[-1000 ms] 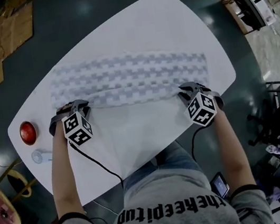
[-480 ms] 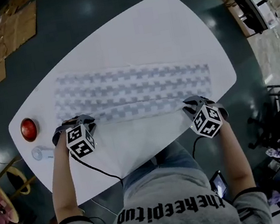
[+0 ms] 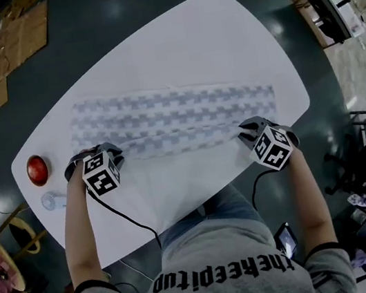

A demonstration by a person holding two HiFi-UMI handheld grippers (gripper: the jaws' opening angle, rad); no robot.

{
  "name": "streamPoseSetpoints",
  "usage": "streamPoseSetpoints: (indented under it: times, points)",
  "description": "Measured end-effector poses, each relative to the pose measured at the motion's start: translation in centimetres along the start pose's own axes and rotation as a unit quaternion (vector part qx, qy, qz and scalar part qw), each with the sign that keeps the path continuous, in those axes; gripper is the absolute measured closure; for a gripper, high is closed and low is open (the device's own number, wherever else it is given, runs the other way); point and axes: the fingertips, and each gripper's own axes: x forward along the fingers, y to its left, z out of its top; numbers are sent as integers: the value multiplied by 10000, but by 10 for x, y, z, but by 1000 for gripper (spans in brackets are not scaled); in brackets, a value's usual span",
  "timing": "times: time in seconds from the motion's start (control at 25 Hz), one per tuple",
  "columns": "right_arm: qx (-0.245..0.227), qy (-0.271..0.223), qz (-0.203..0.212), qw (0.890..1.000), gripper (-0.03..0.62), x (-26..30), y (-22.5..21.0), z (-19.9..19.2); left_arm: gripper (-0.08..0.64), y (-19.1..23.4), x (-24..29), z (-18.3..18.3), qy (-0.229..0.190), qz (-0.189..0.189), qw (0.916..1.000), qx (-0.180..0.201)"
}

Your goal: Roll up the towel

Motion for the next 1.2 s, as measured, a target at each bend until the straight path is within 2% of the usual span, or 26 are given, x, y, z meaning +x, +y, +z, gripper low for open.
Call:
streamPoseSetpoints:
  times: [0.16,0.56,0.92,1.2]
  points:
    - [63,-83,-97,9999,505,-1,-12,3,507,11,-2,3,-49,82,9999,34]
    - [256,-354,-628,9971,486,-4,-46,9,497,47,-8,15,-316,675,9971,-170]
    - [433,-469,-1088,9920,466,-4,-73,13,491,84,-13,23,-414,1348,9896,-281]
    - [516,-455,-1257,9897,460,1,-89,20,492,108,-14,25,-382,1728,9836,-341]
